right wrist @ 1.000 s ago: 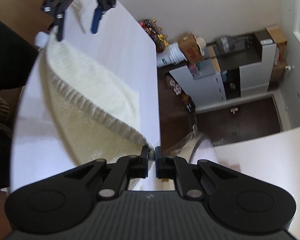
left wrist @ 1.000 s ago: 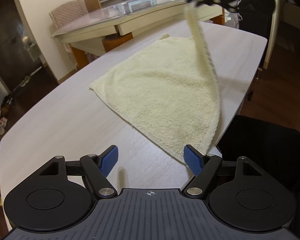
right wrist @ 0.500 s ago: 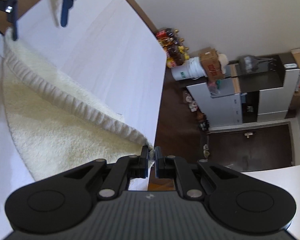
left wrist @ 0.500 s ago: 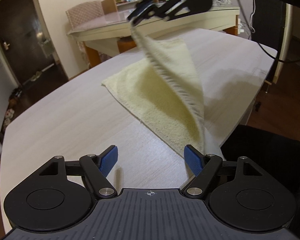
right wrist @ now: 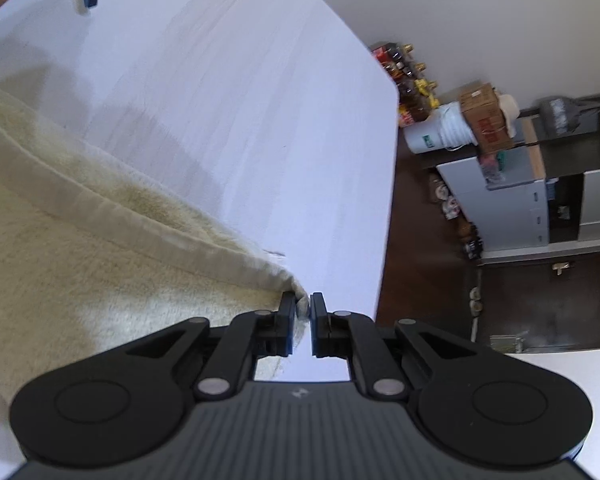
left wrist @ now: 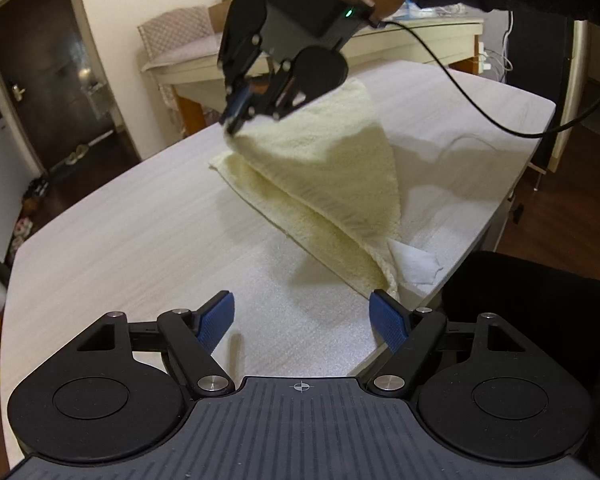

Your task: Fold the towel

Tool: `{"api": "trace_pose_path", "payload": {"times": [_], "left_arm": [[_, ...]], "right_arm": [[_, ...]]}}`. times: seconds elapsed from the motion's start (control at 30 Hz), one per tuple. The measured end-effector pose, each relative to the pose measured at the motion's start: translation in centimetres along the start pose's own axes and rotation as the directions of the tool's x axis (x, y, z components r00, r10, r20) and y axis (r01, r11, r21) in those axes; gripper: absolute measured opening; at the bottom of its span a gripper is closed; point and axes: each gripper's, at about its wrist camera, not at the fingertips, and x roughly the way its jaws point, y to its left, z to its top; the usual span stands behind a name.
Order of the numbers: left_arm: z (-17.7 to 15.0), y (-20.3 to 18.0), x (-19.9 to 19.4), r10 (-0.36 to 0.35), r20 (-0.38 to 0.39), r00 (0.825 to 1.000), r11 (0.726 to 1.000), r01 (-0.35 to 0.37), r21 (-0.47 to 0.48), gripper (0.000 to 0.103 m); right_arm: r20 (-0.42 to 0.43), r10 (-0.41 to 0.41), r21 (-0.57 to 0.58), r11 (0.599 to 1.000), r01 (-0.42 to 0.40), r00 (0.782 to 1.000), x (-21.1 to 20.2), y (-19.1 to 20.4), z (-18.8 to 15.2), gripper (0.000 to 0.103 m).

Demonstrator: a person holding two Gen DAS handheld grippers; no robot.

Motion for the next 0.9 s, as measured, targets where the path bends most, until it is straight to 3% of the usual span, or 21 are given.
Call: {"api": "trace_pose_path", "payload": {"times": [0.1,0.2,0.4,0.43,0.5,0.73,0.83,0.9], "left_arm": [[-0.2,0.0,-0.1,-0.004,0.005,1.0,1.0,0.004,-0.004,0.08],[-0.4,0.0,-0.2,-0.006,0.007,1.0,1.0,0.006,-0.008,0.08],[-0.8,0.3,-0.4,-0.01,0.006,1.0,0.999,0.01,-0.053,0.081],[-0.9,0.4,-0.4,-0.012,0.005,1.0,0.998,0.013,-0.064,0.081],[-1.1,0.5,-0.6,-0.013,0.007,1.0,0.997,0.013,-0.074,0.081],[-1.1,0.7,-1.9,0.045,0.024,0.999,0.998,-0.044,-0.038,0.081],[-0.9,1.4,-2.9,0.082,0.041,0.996,0.996,-0.08,-0.048,0.083],[-0.8,1.7,-3.5,0.1,0.049,0.994,0.994,-0.098,-0.045,0.083]], "right_arm": [[0.006,-0.002,0.026,1.0,0.002,1.0,0.6,-0.1,-0.3,0.023],[0.015,0.002,0.062,0.998,-0.003,1.0,1.0,-0.3,-0.5,0.024],[0.036,-0.036,0.242,0.97,0.027,0.999,-1.5,-2.0,-1.8,0.036],[0.052,-0.049,0.304,0.952,0.031,0.997,-3.0,-2.2,-2.2,0.045],[0.075,-0.058,0.397,0.918,0.024,0.995,-5.8,-1.8,-2.6,0.048],[0.194,-0.027,0.621,0.777,-0.101,0.981,-14.6,2.7,-2.1,0.048],[0.256,-0.019,0.711,0.681,-0.175,0.966,-17.2,5.9,-1.3,0.047],[0.29,-0.005,0.732,0.646,-0.219,0.957,-18.1,7.5,-0.3,0.043]]}}
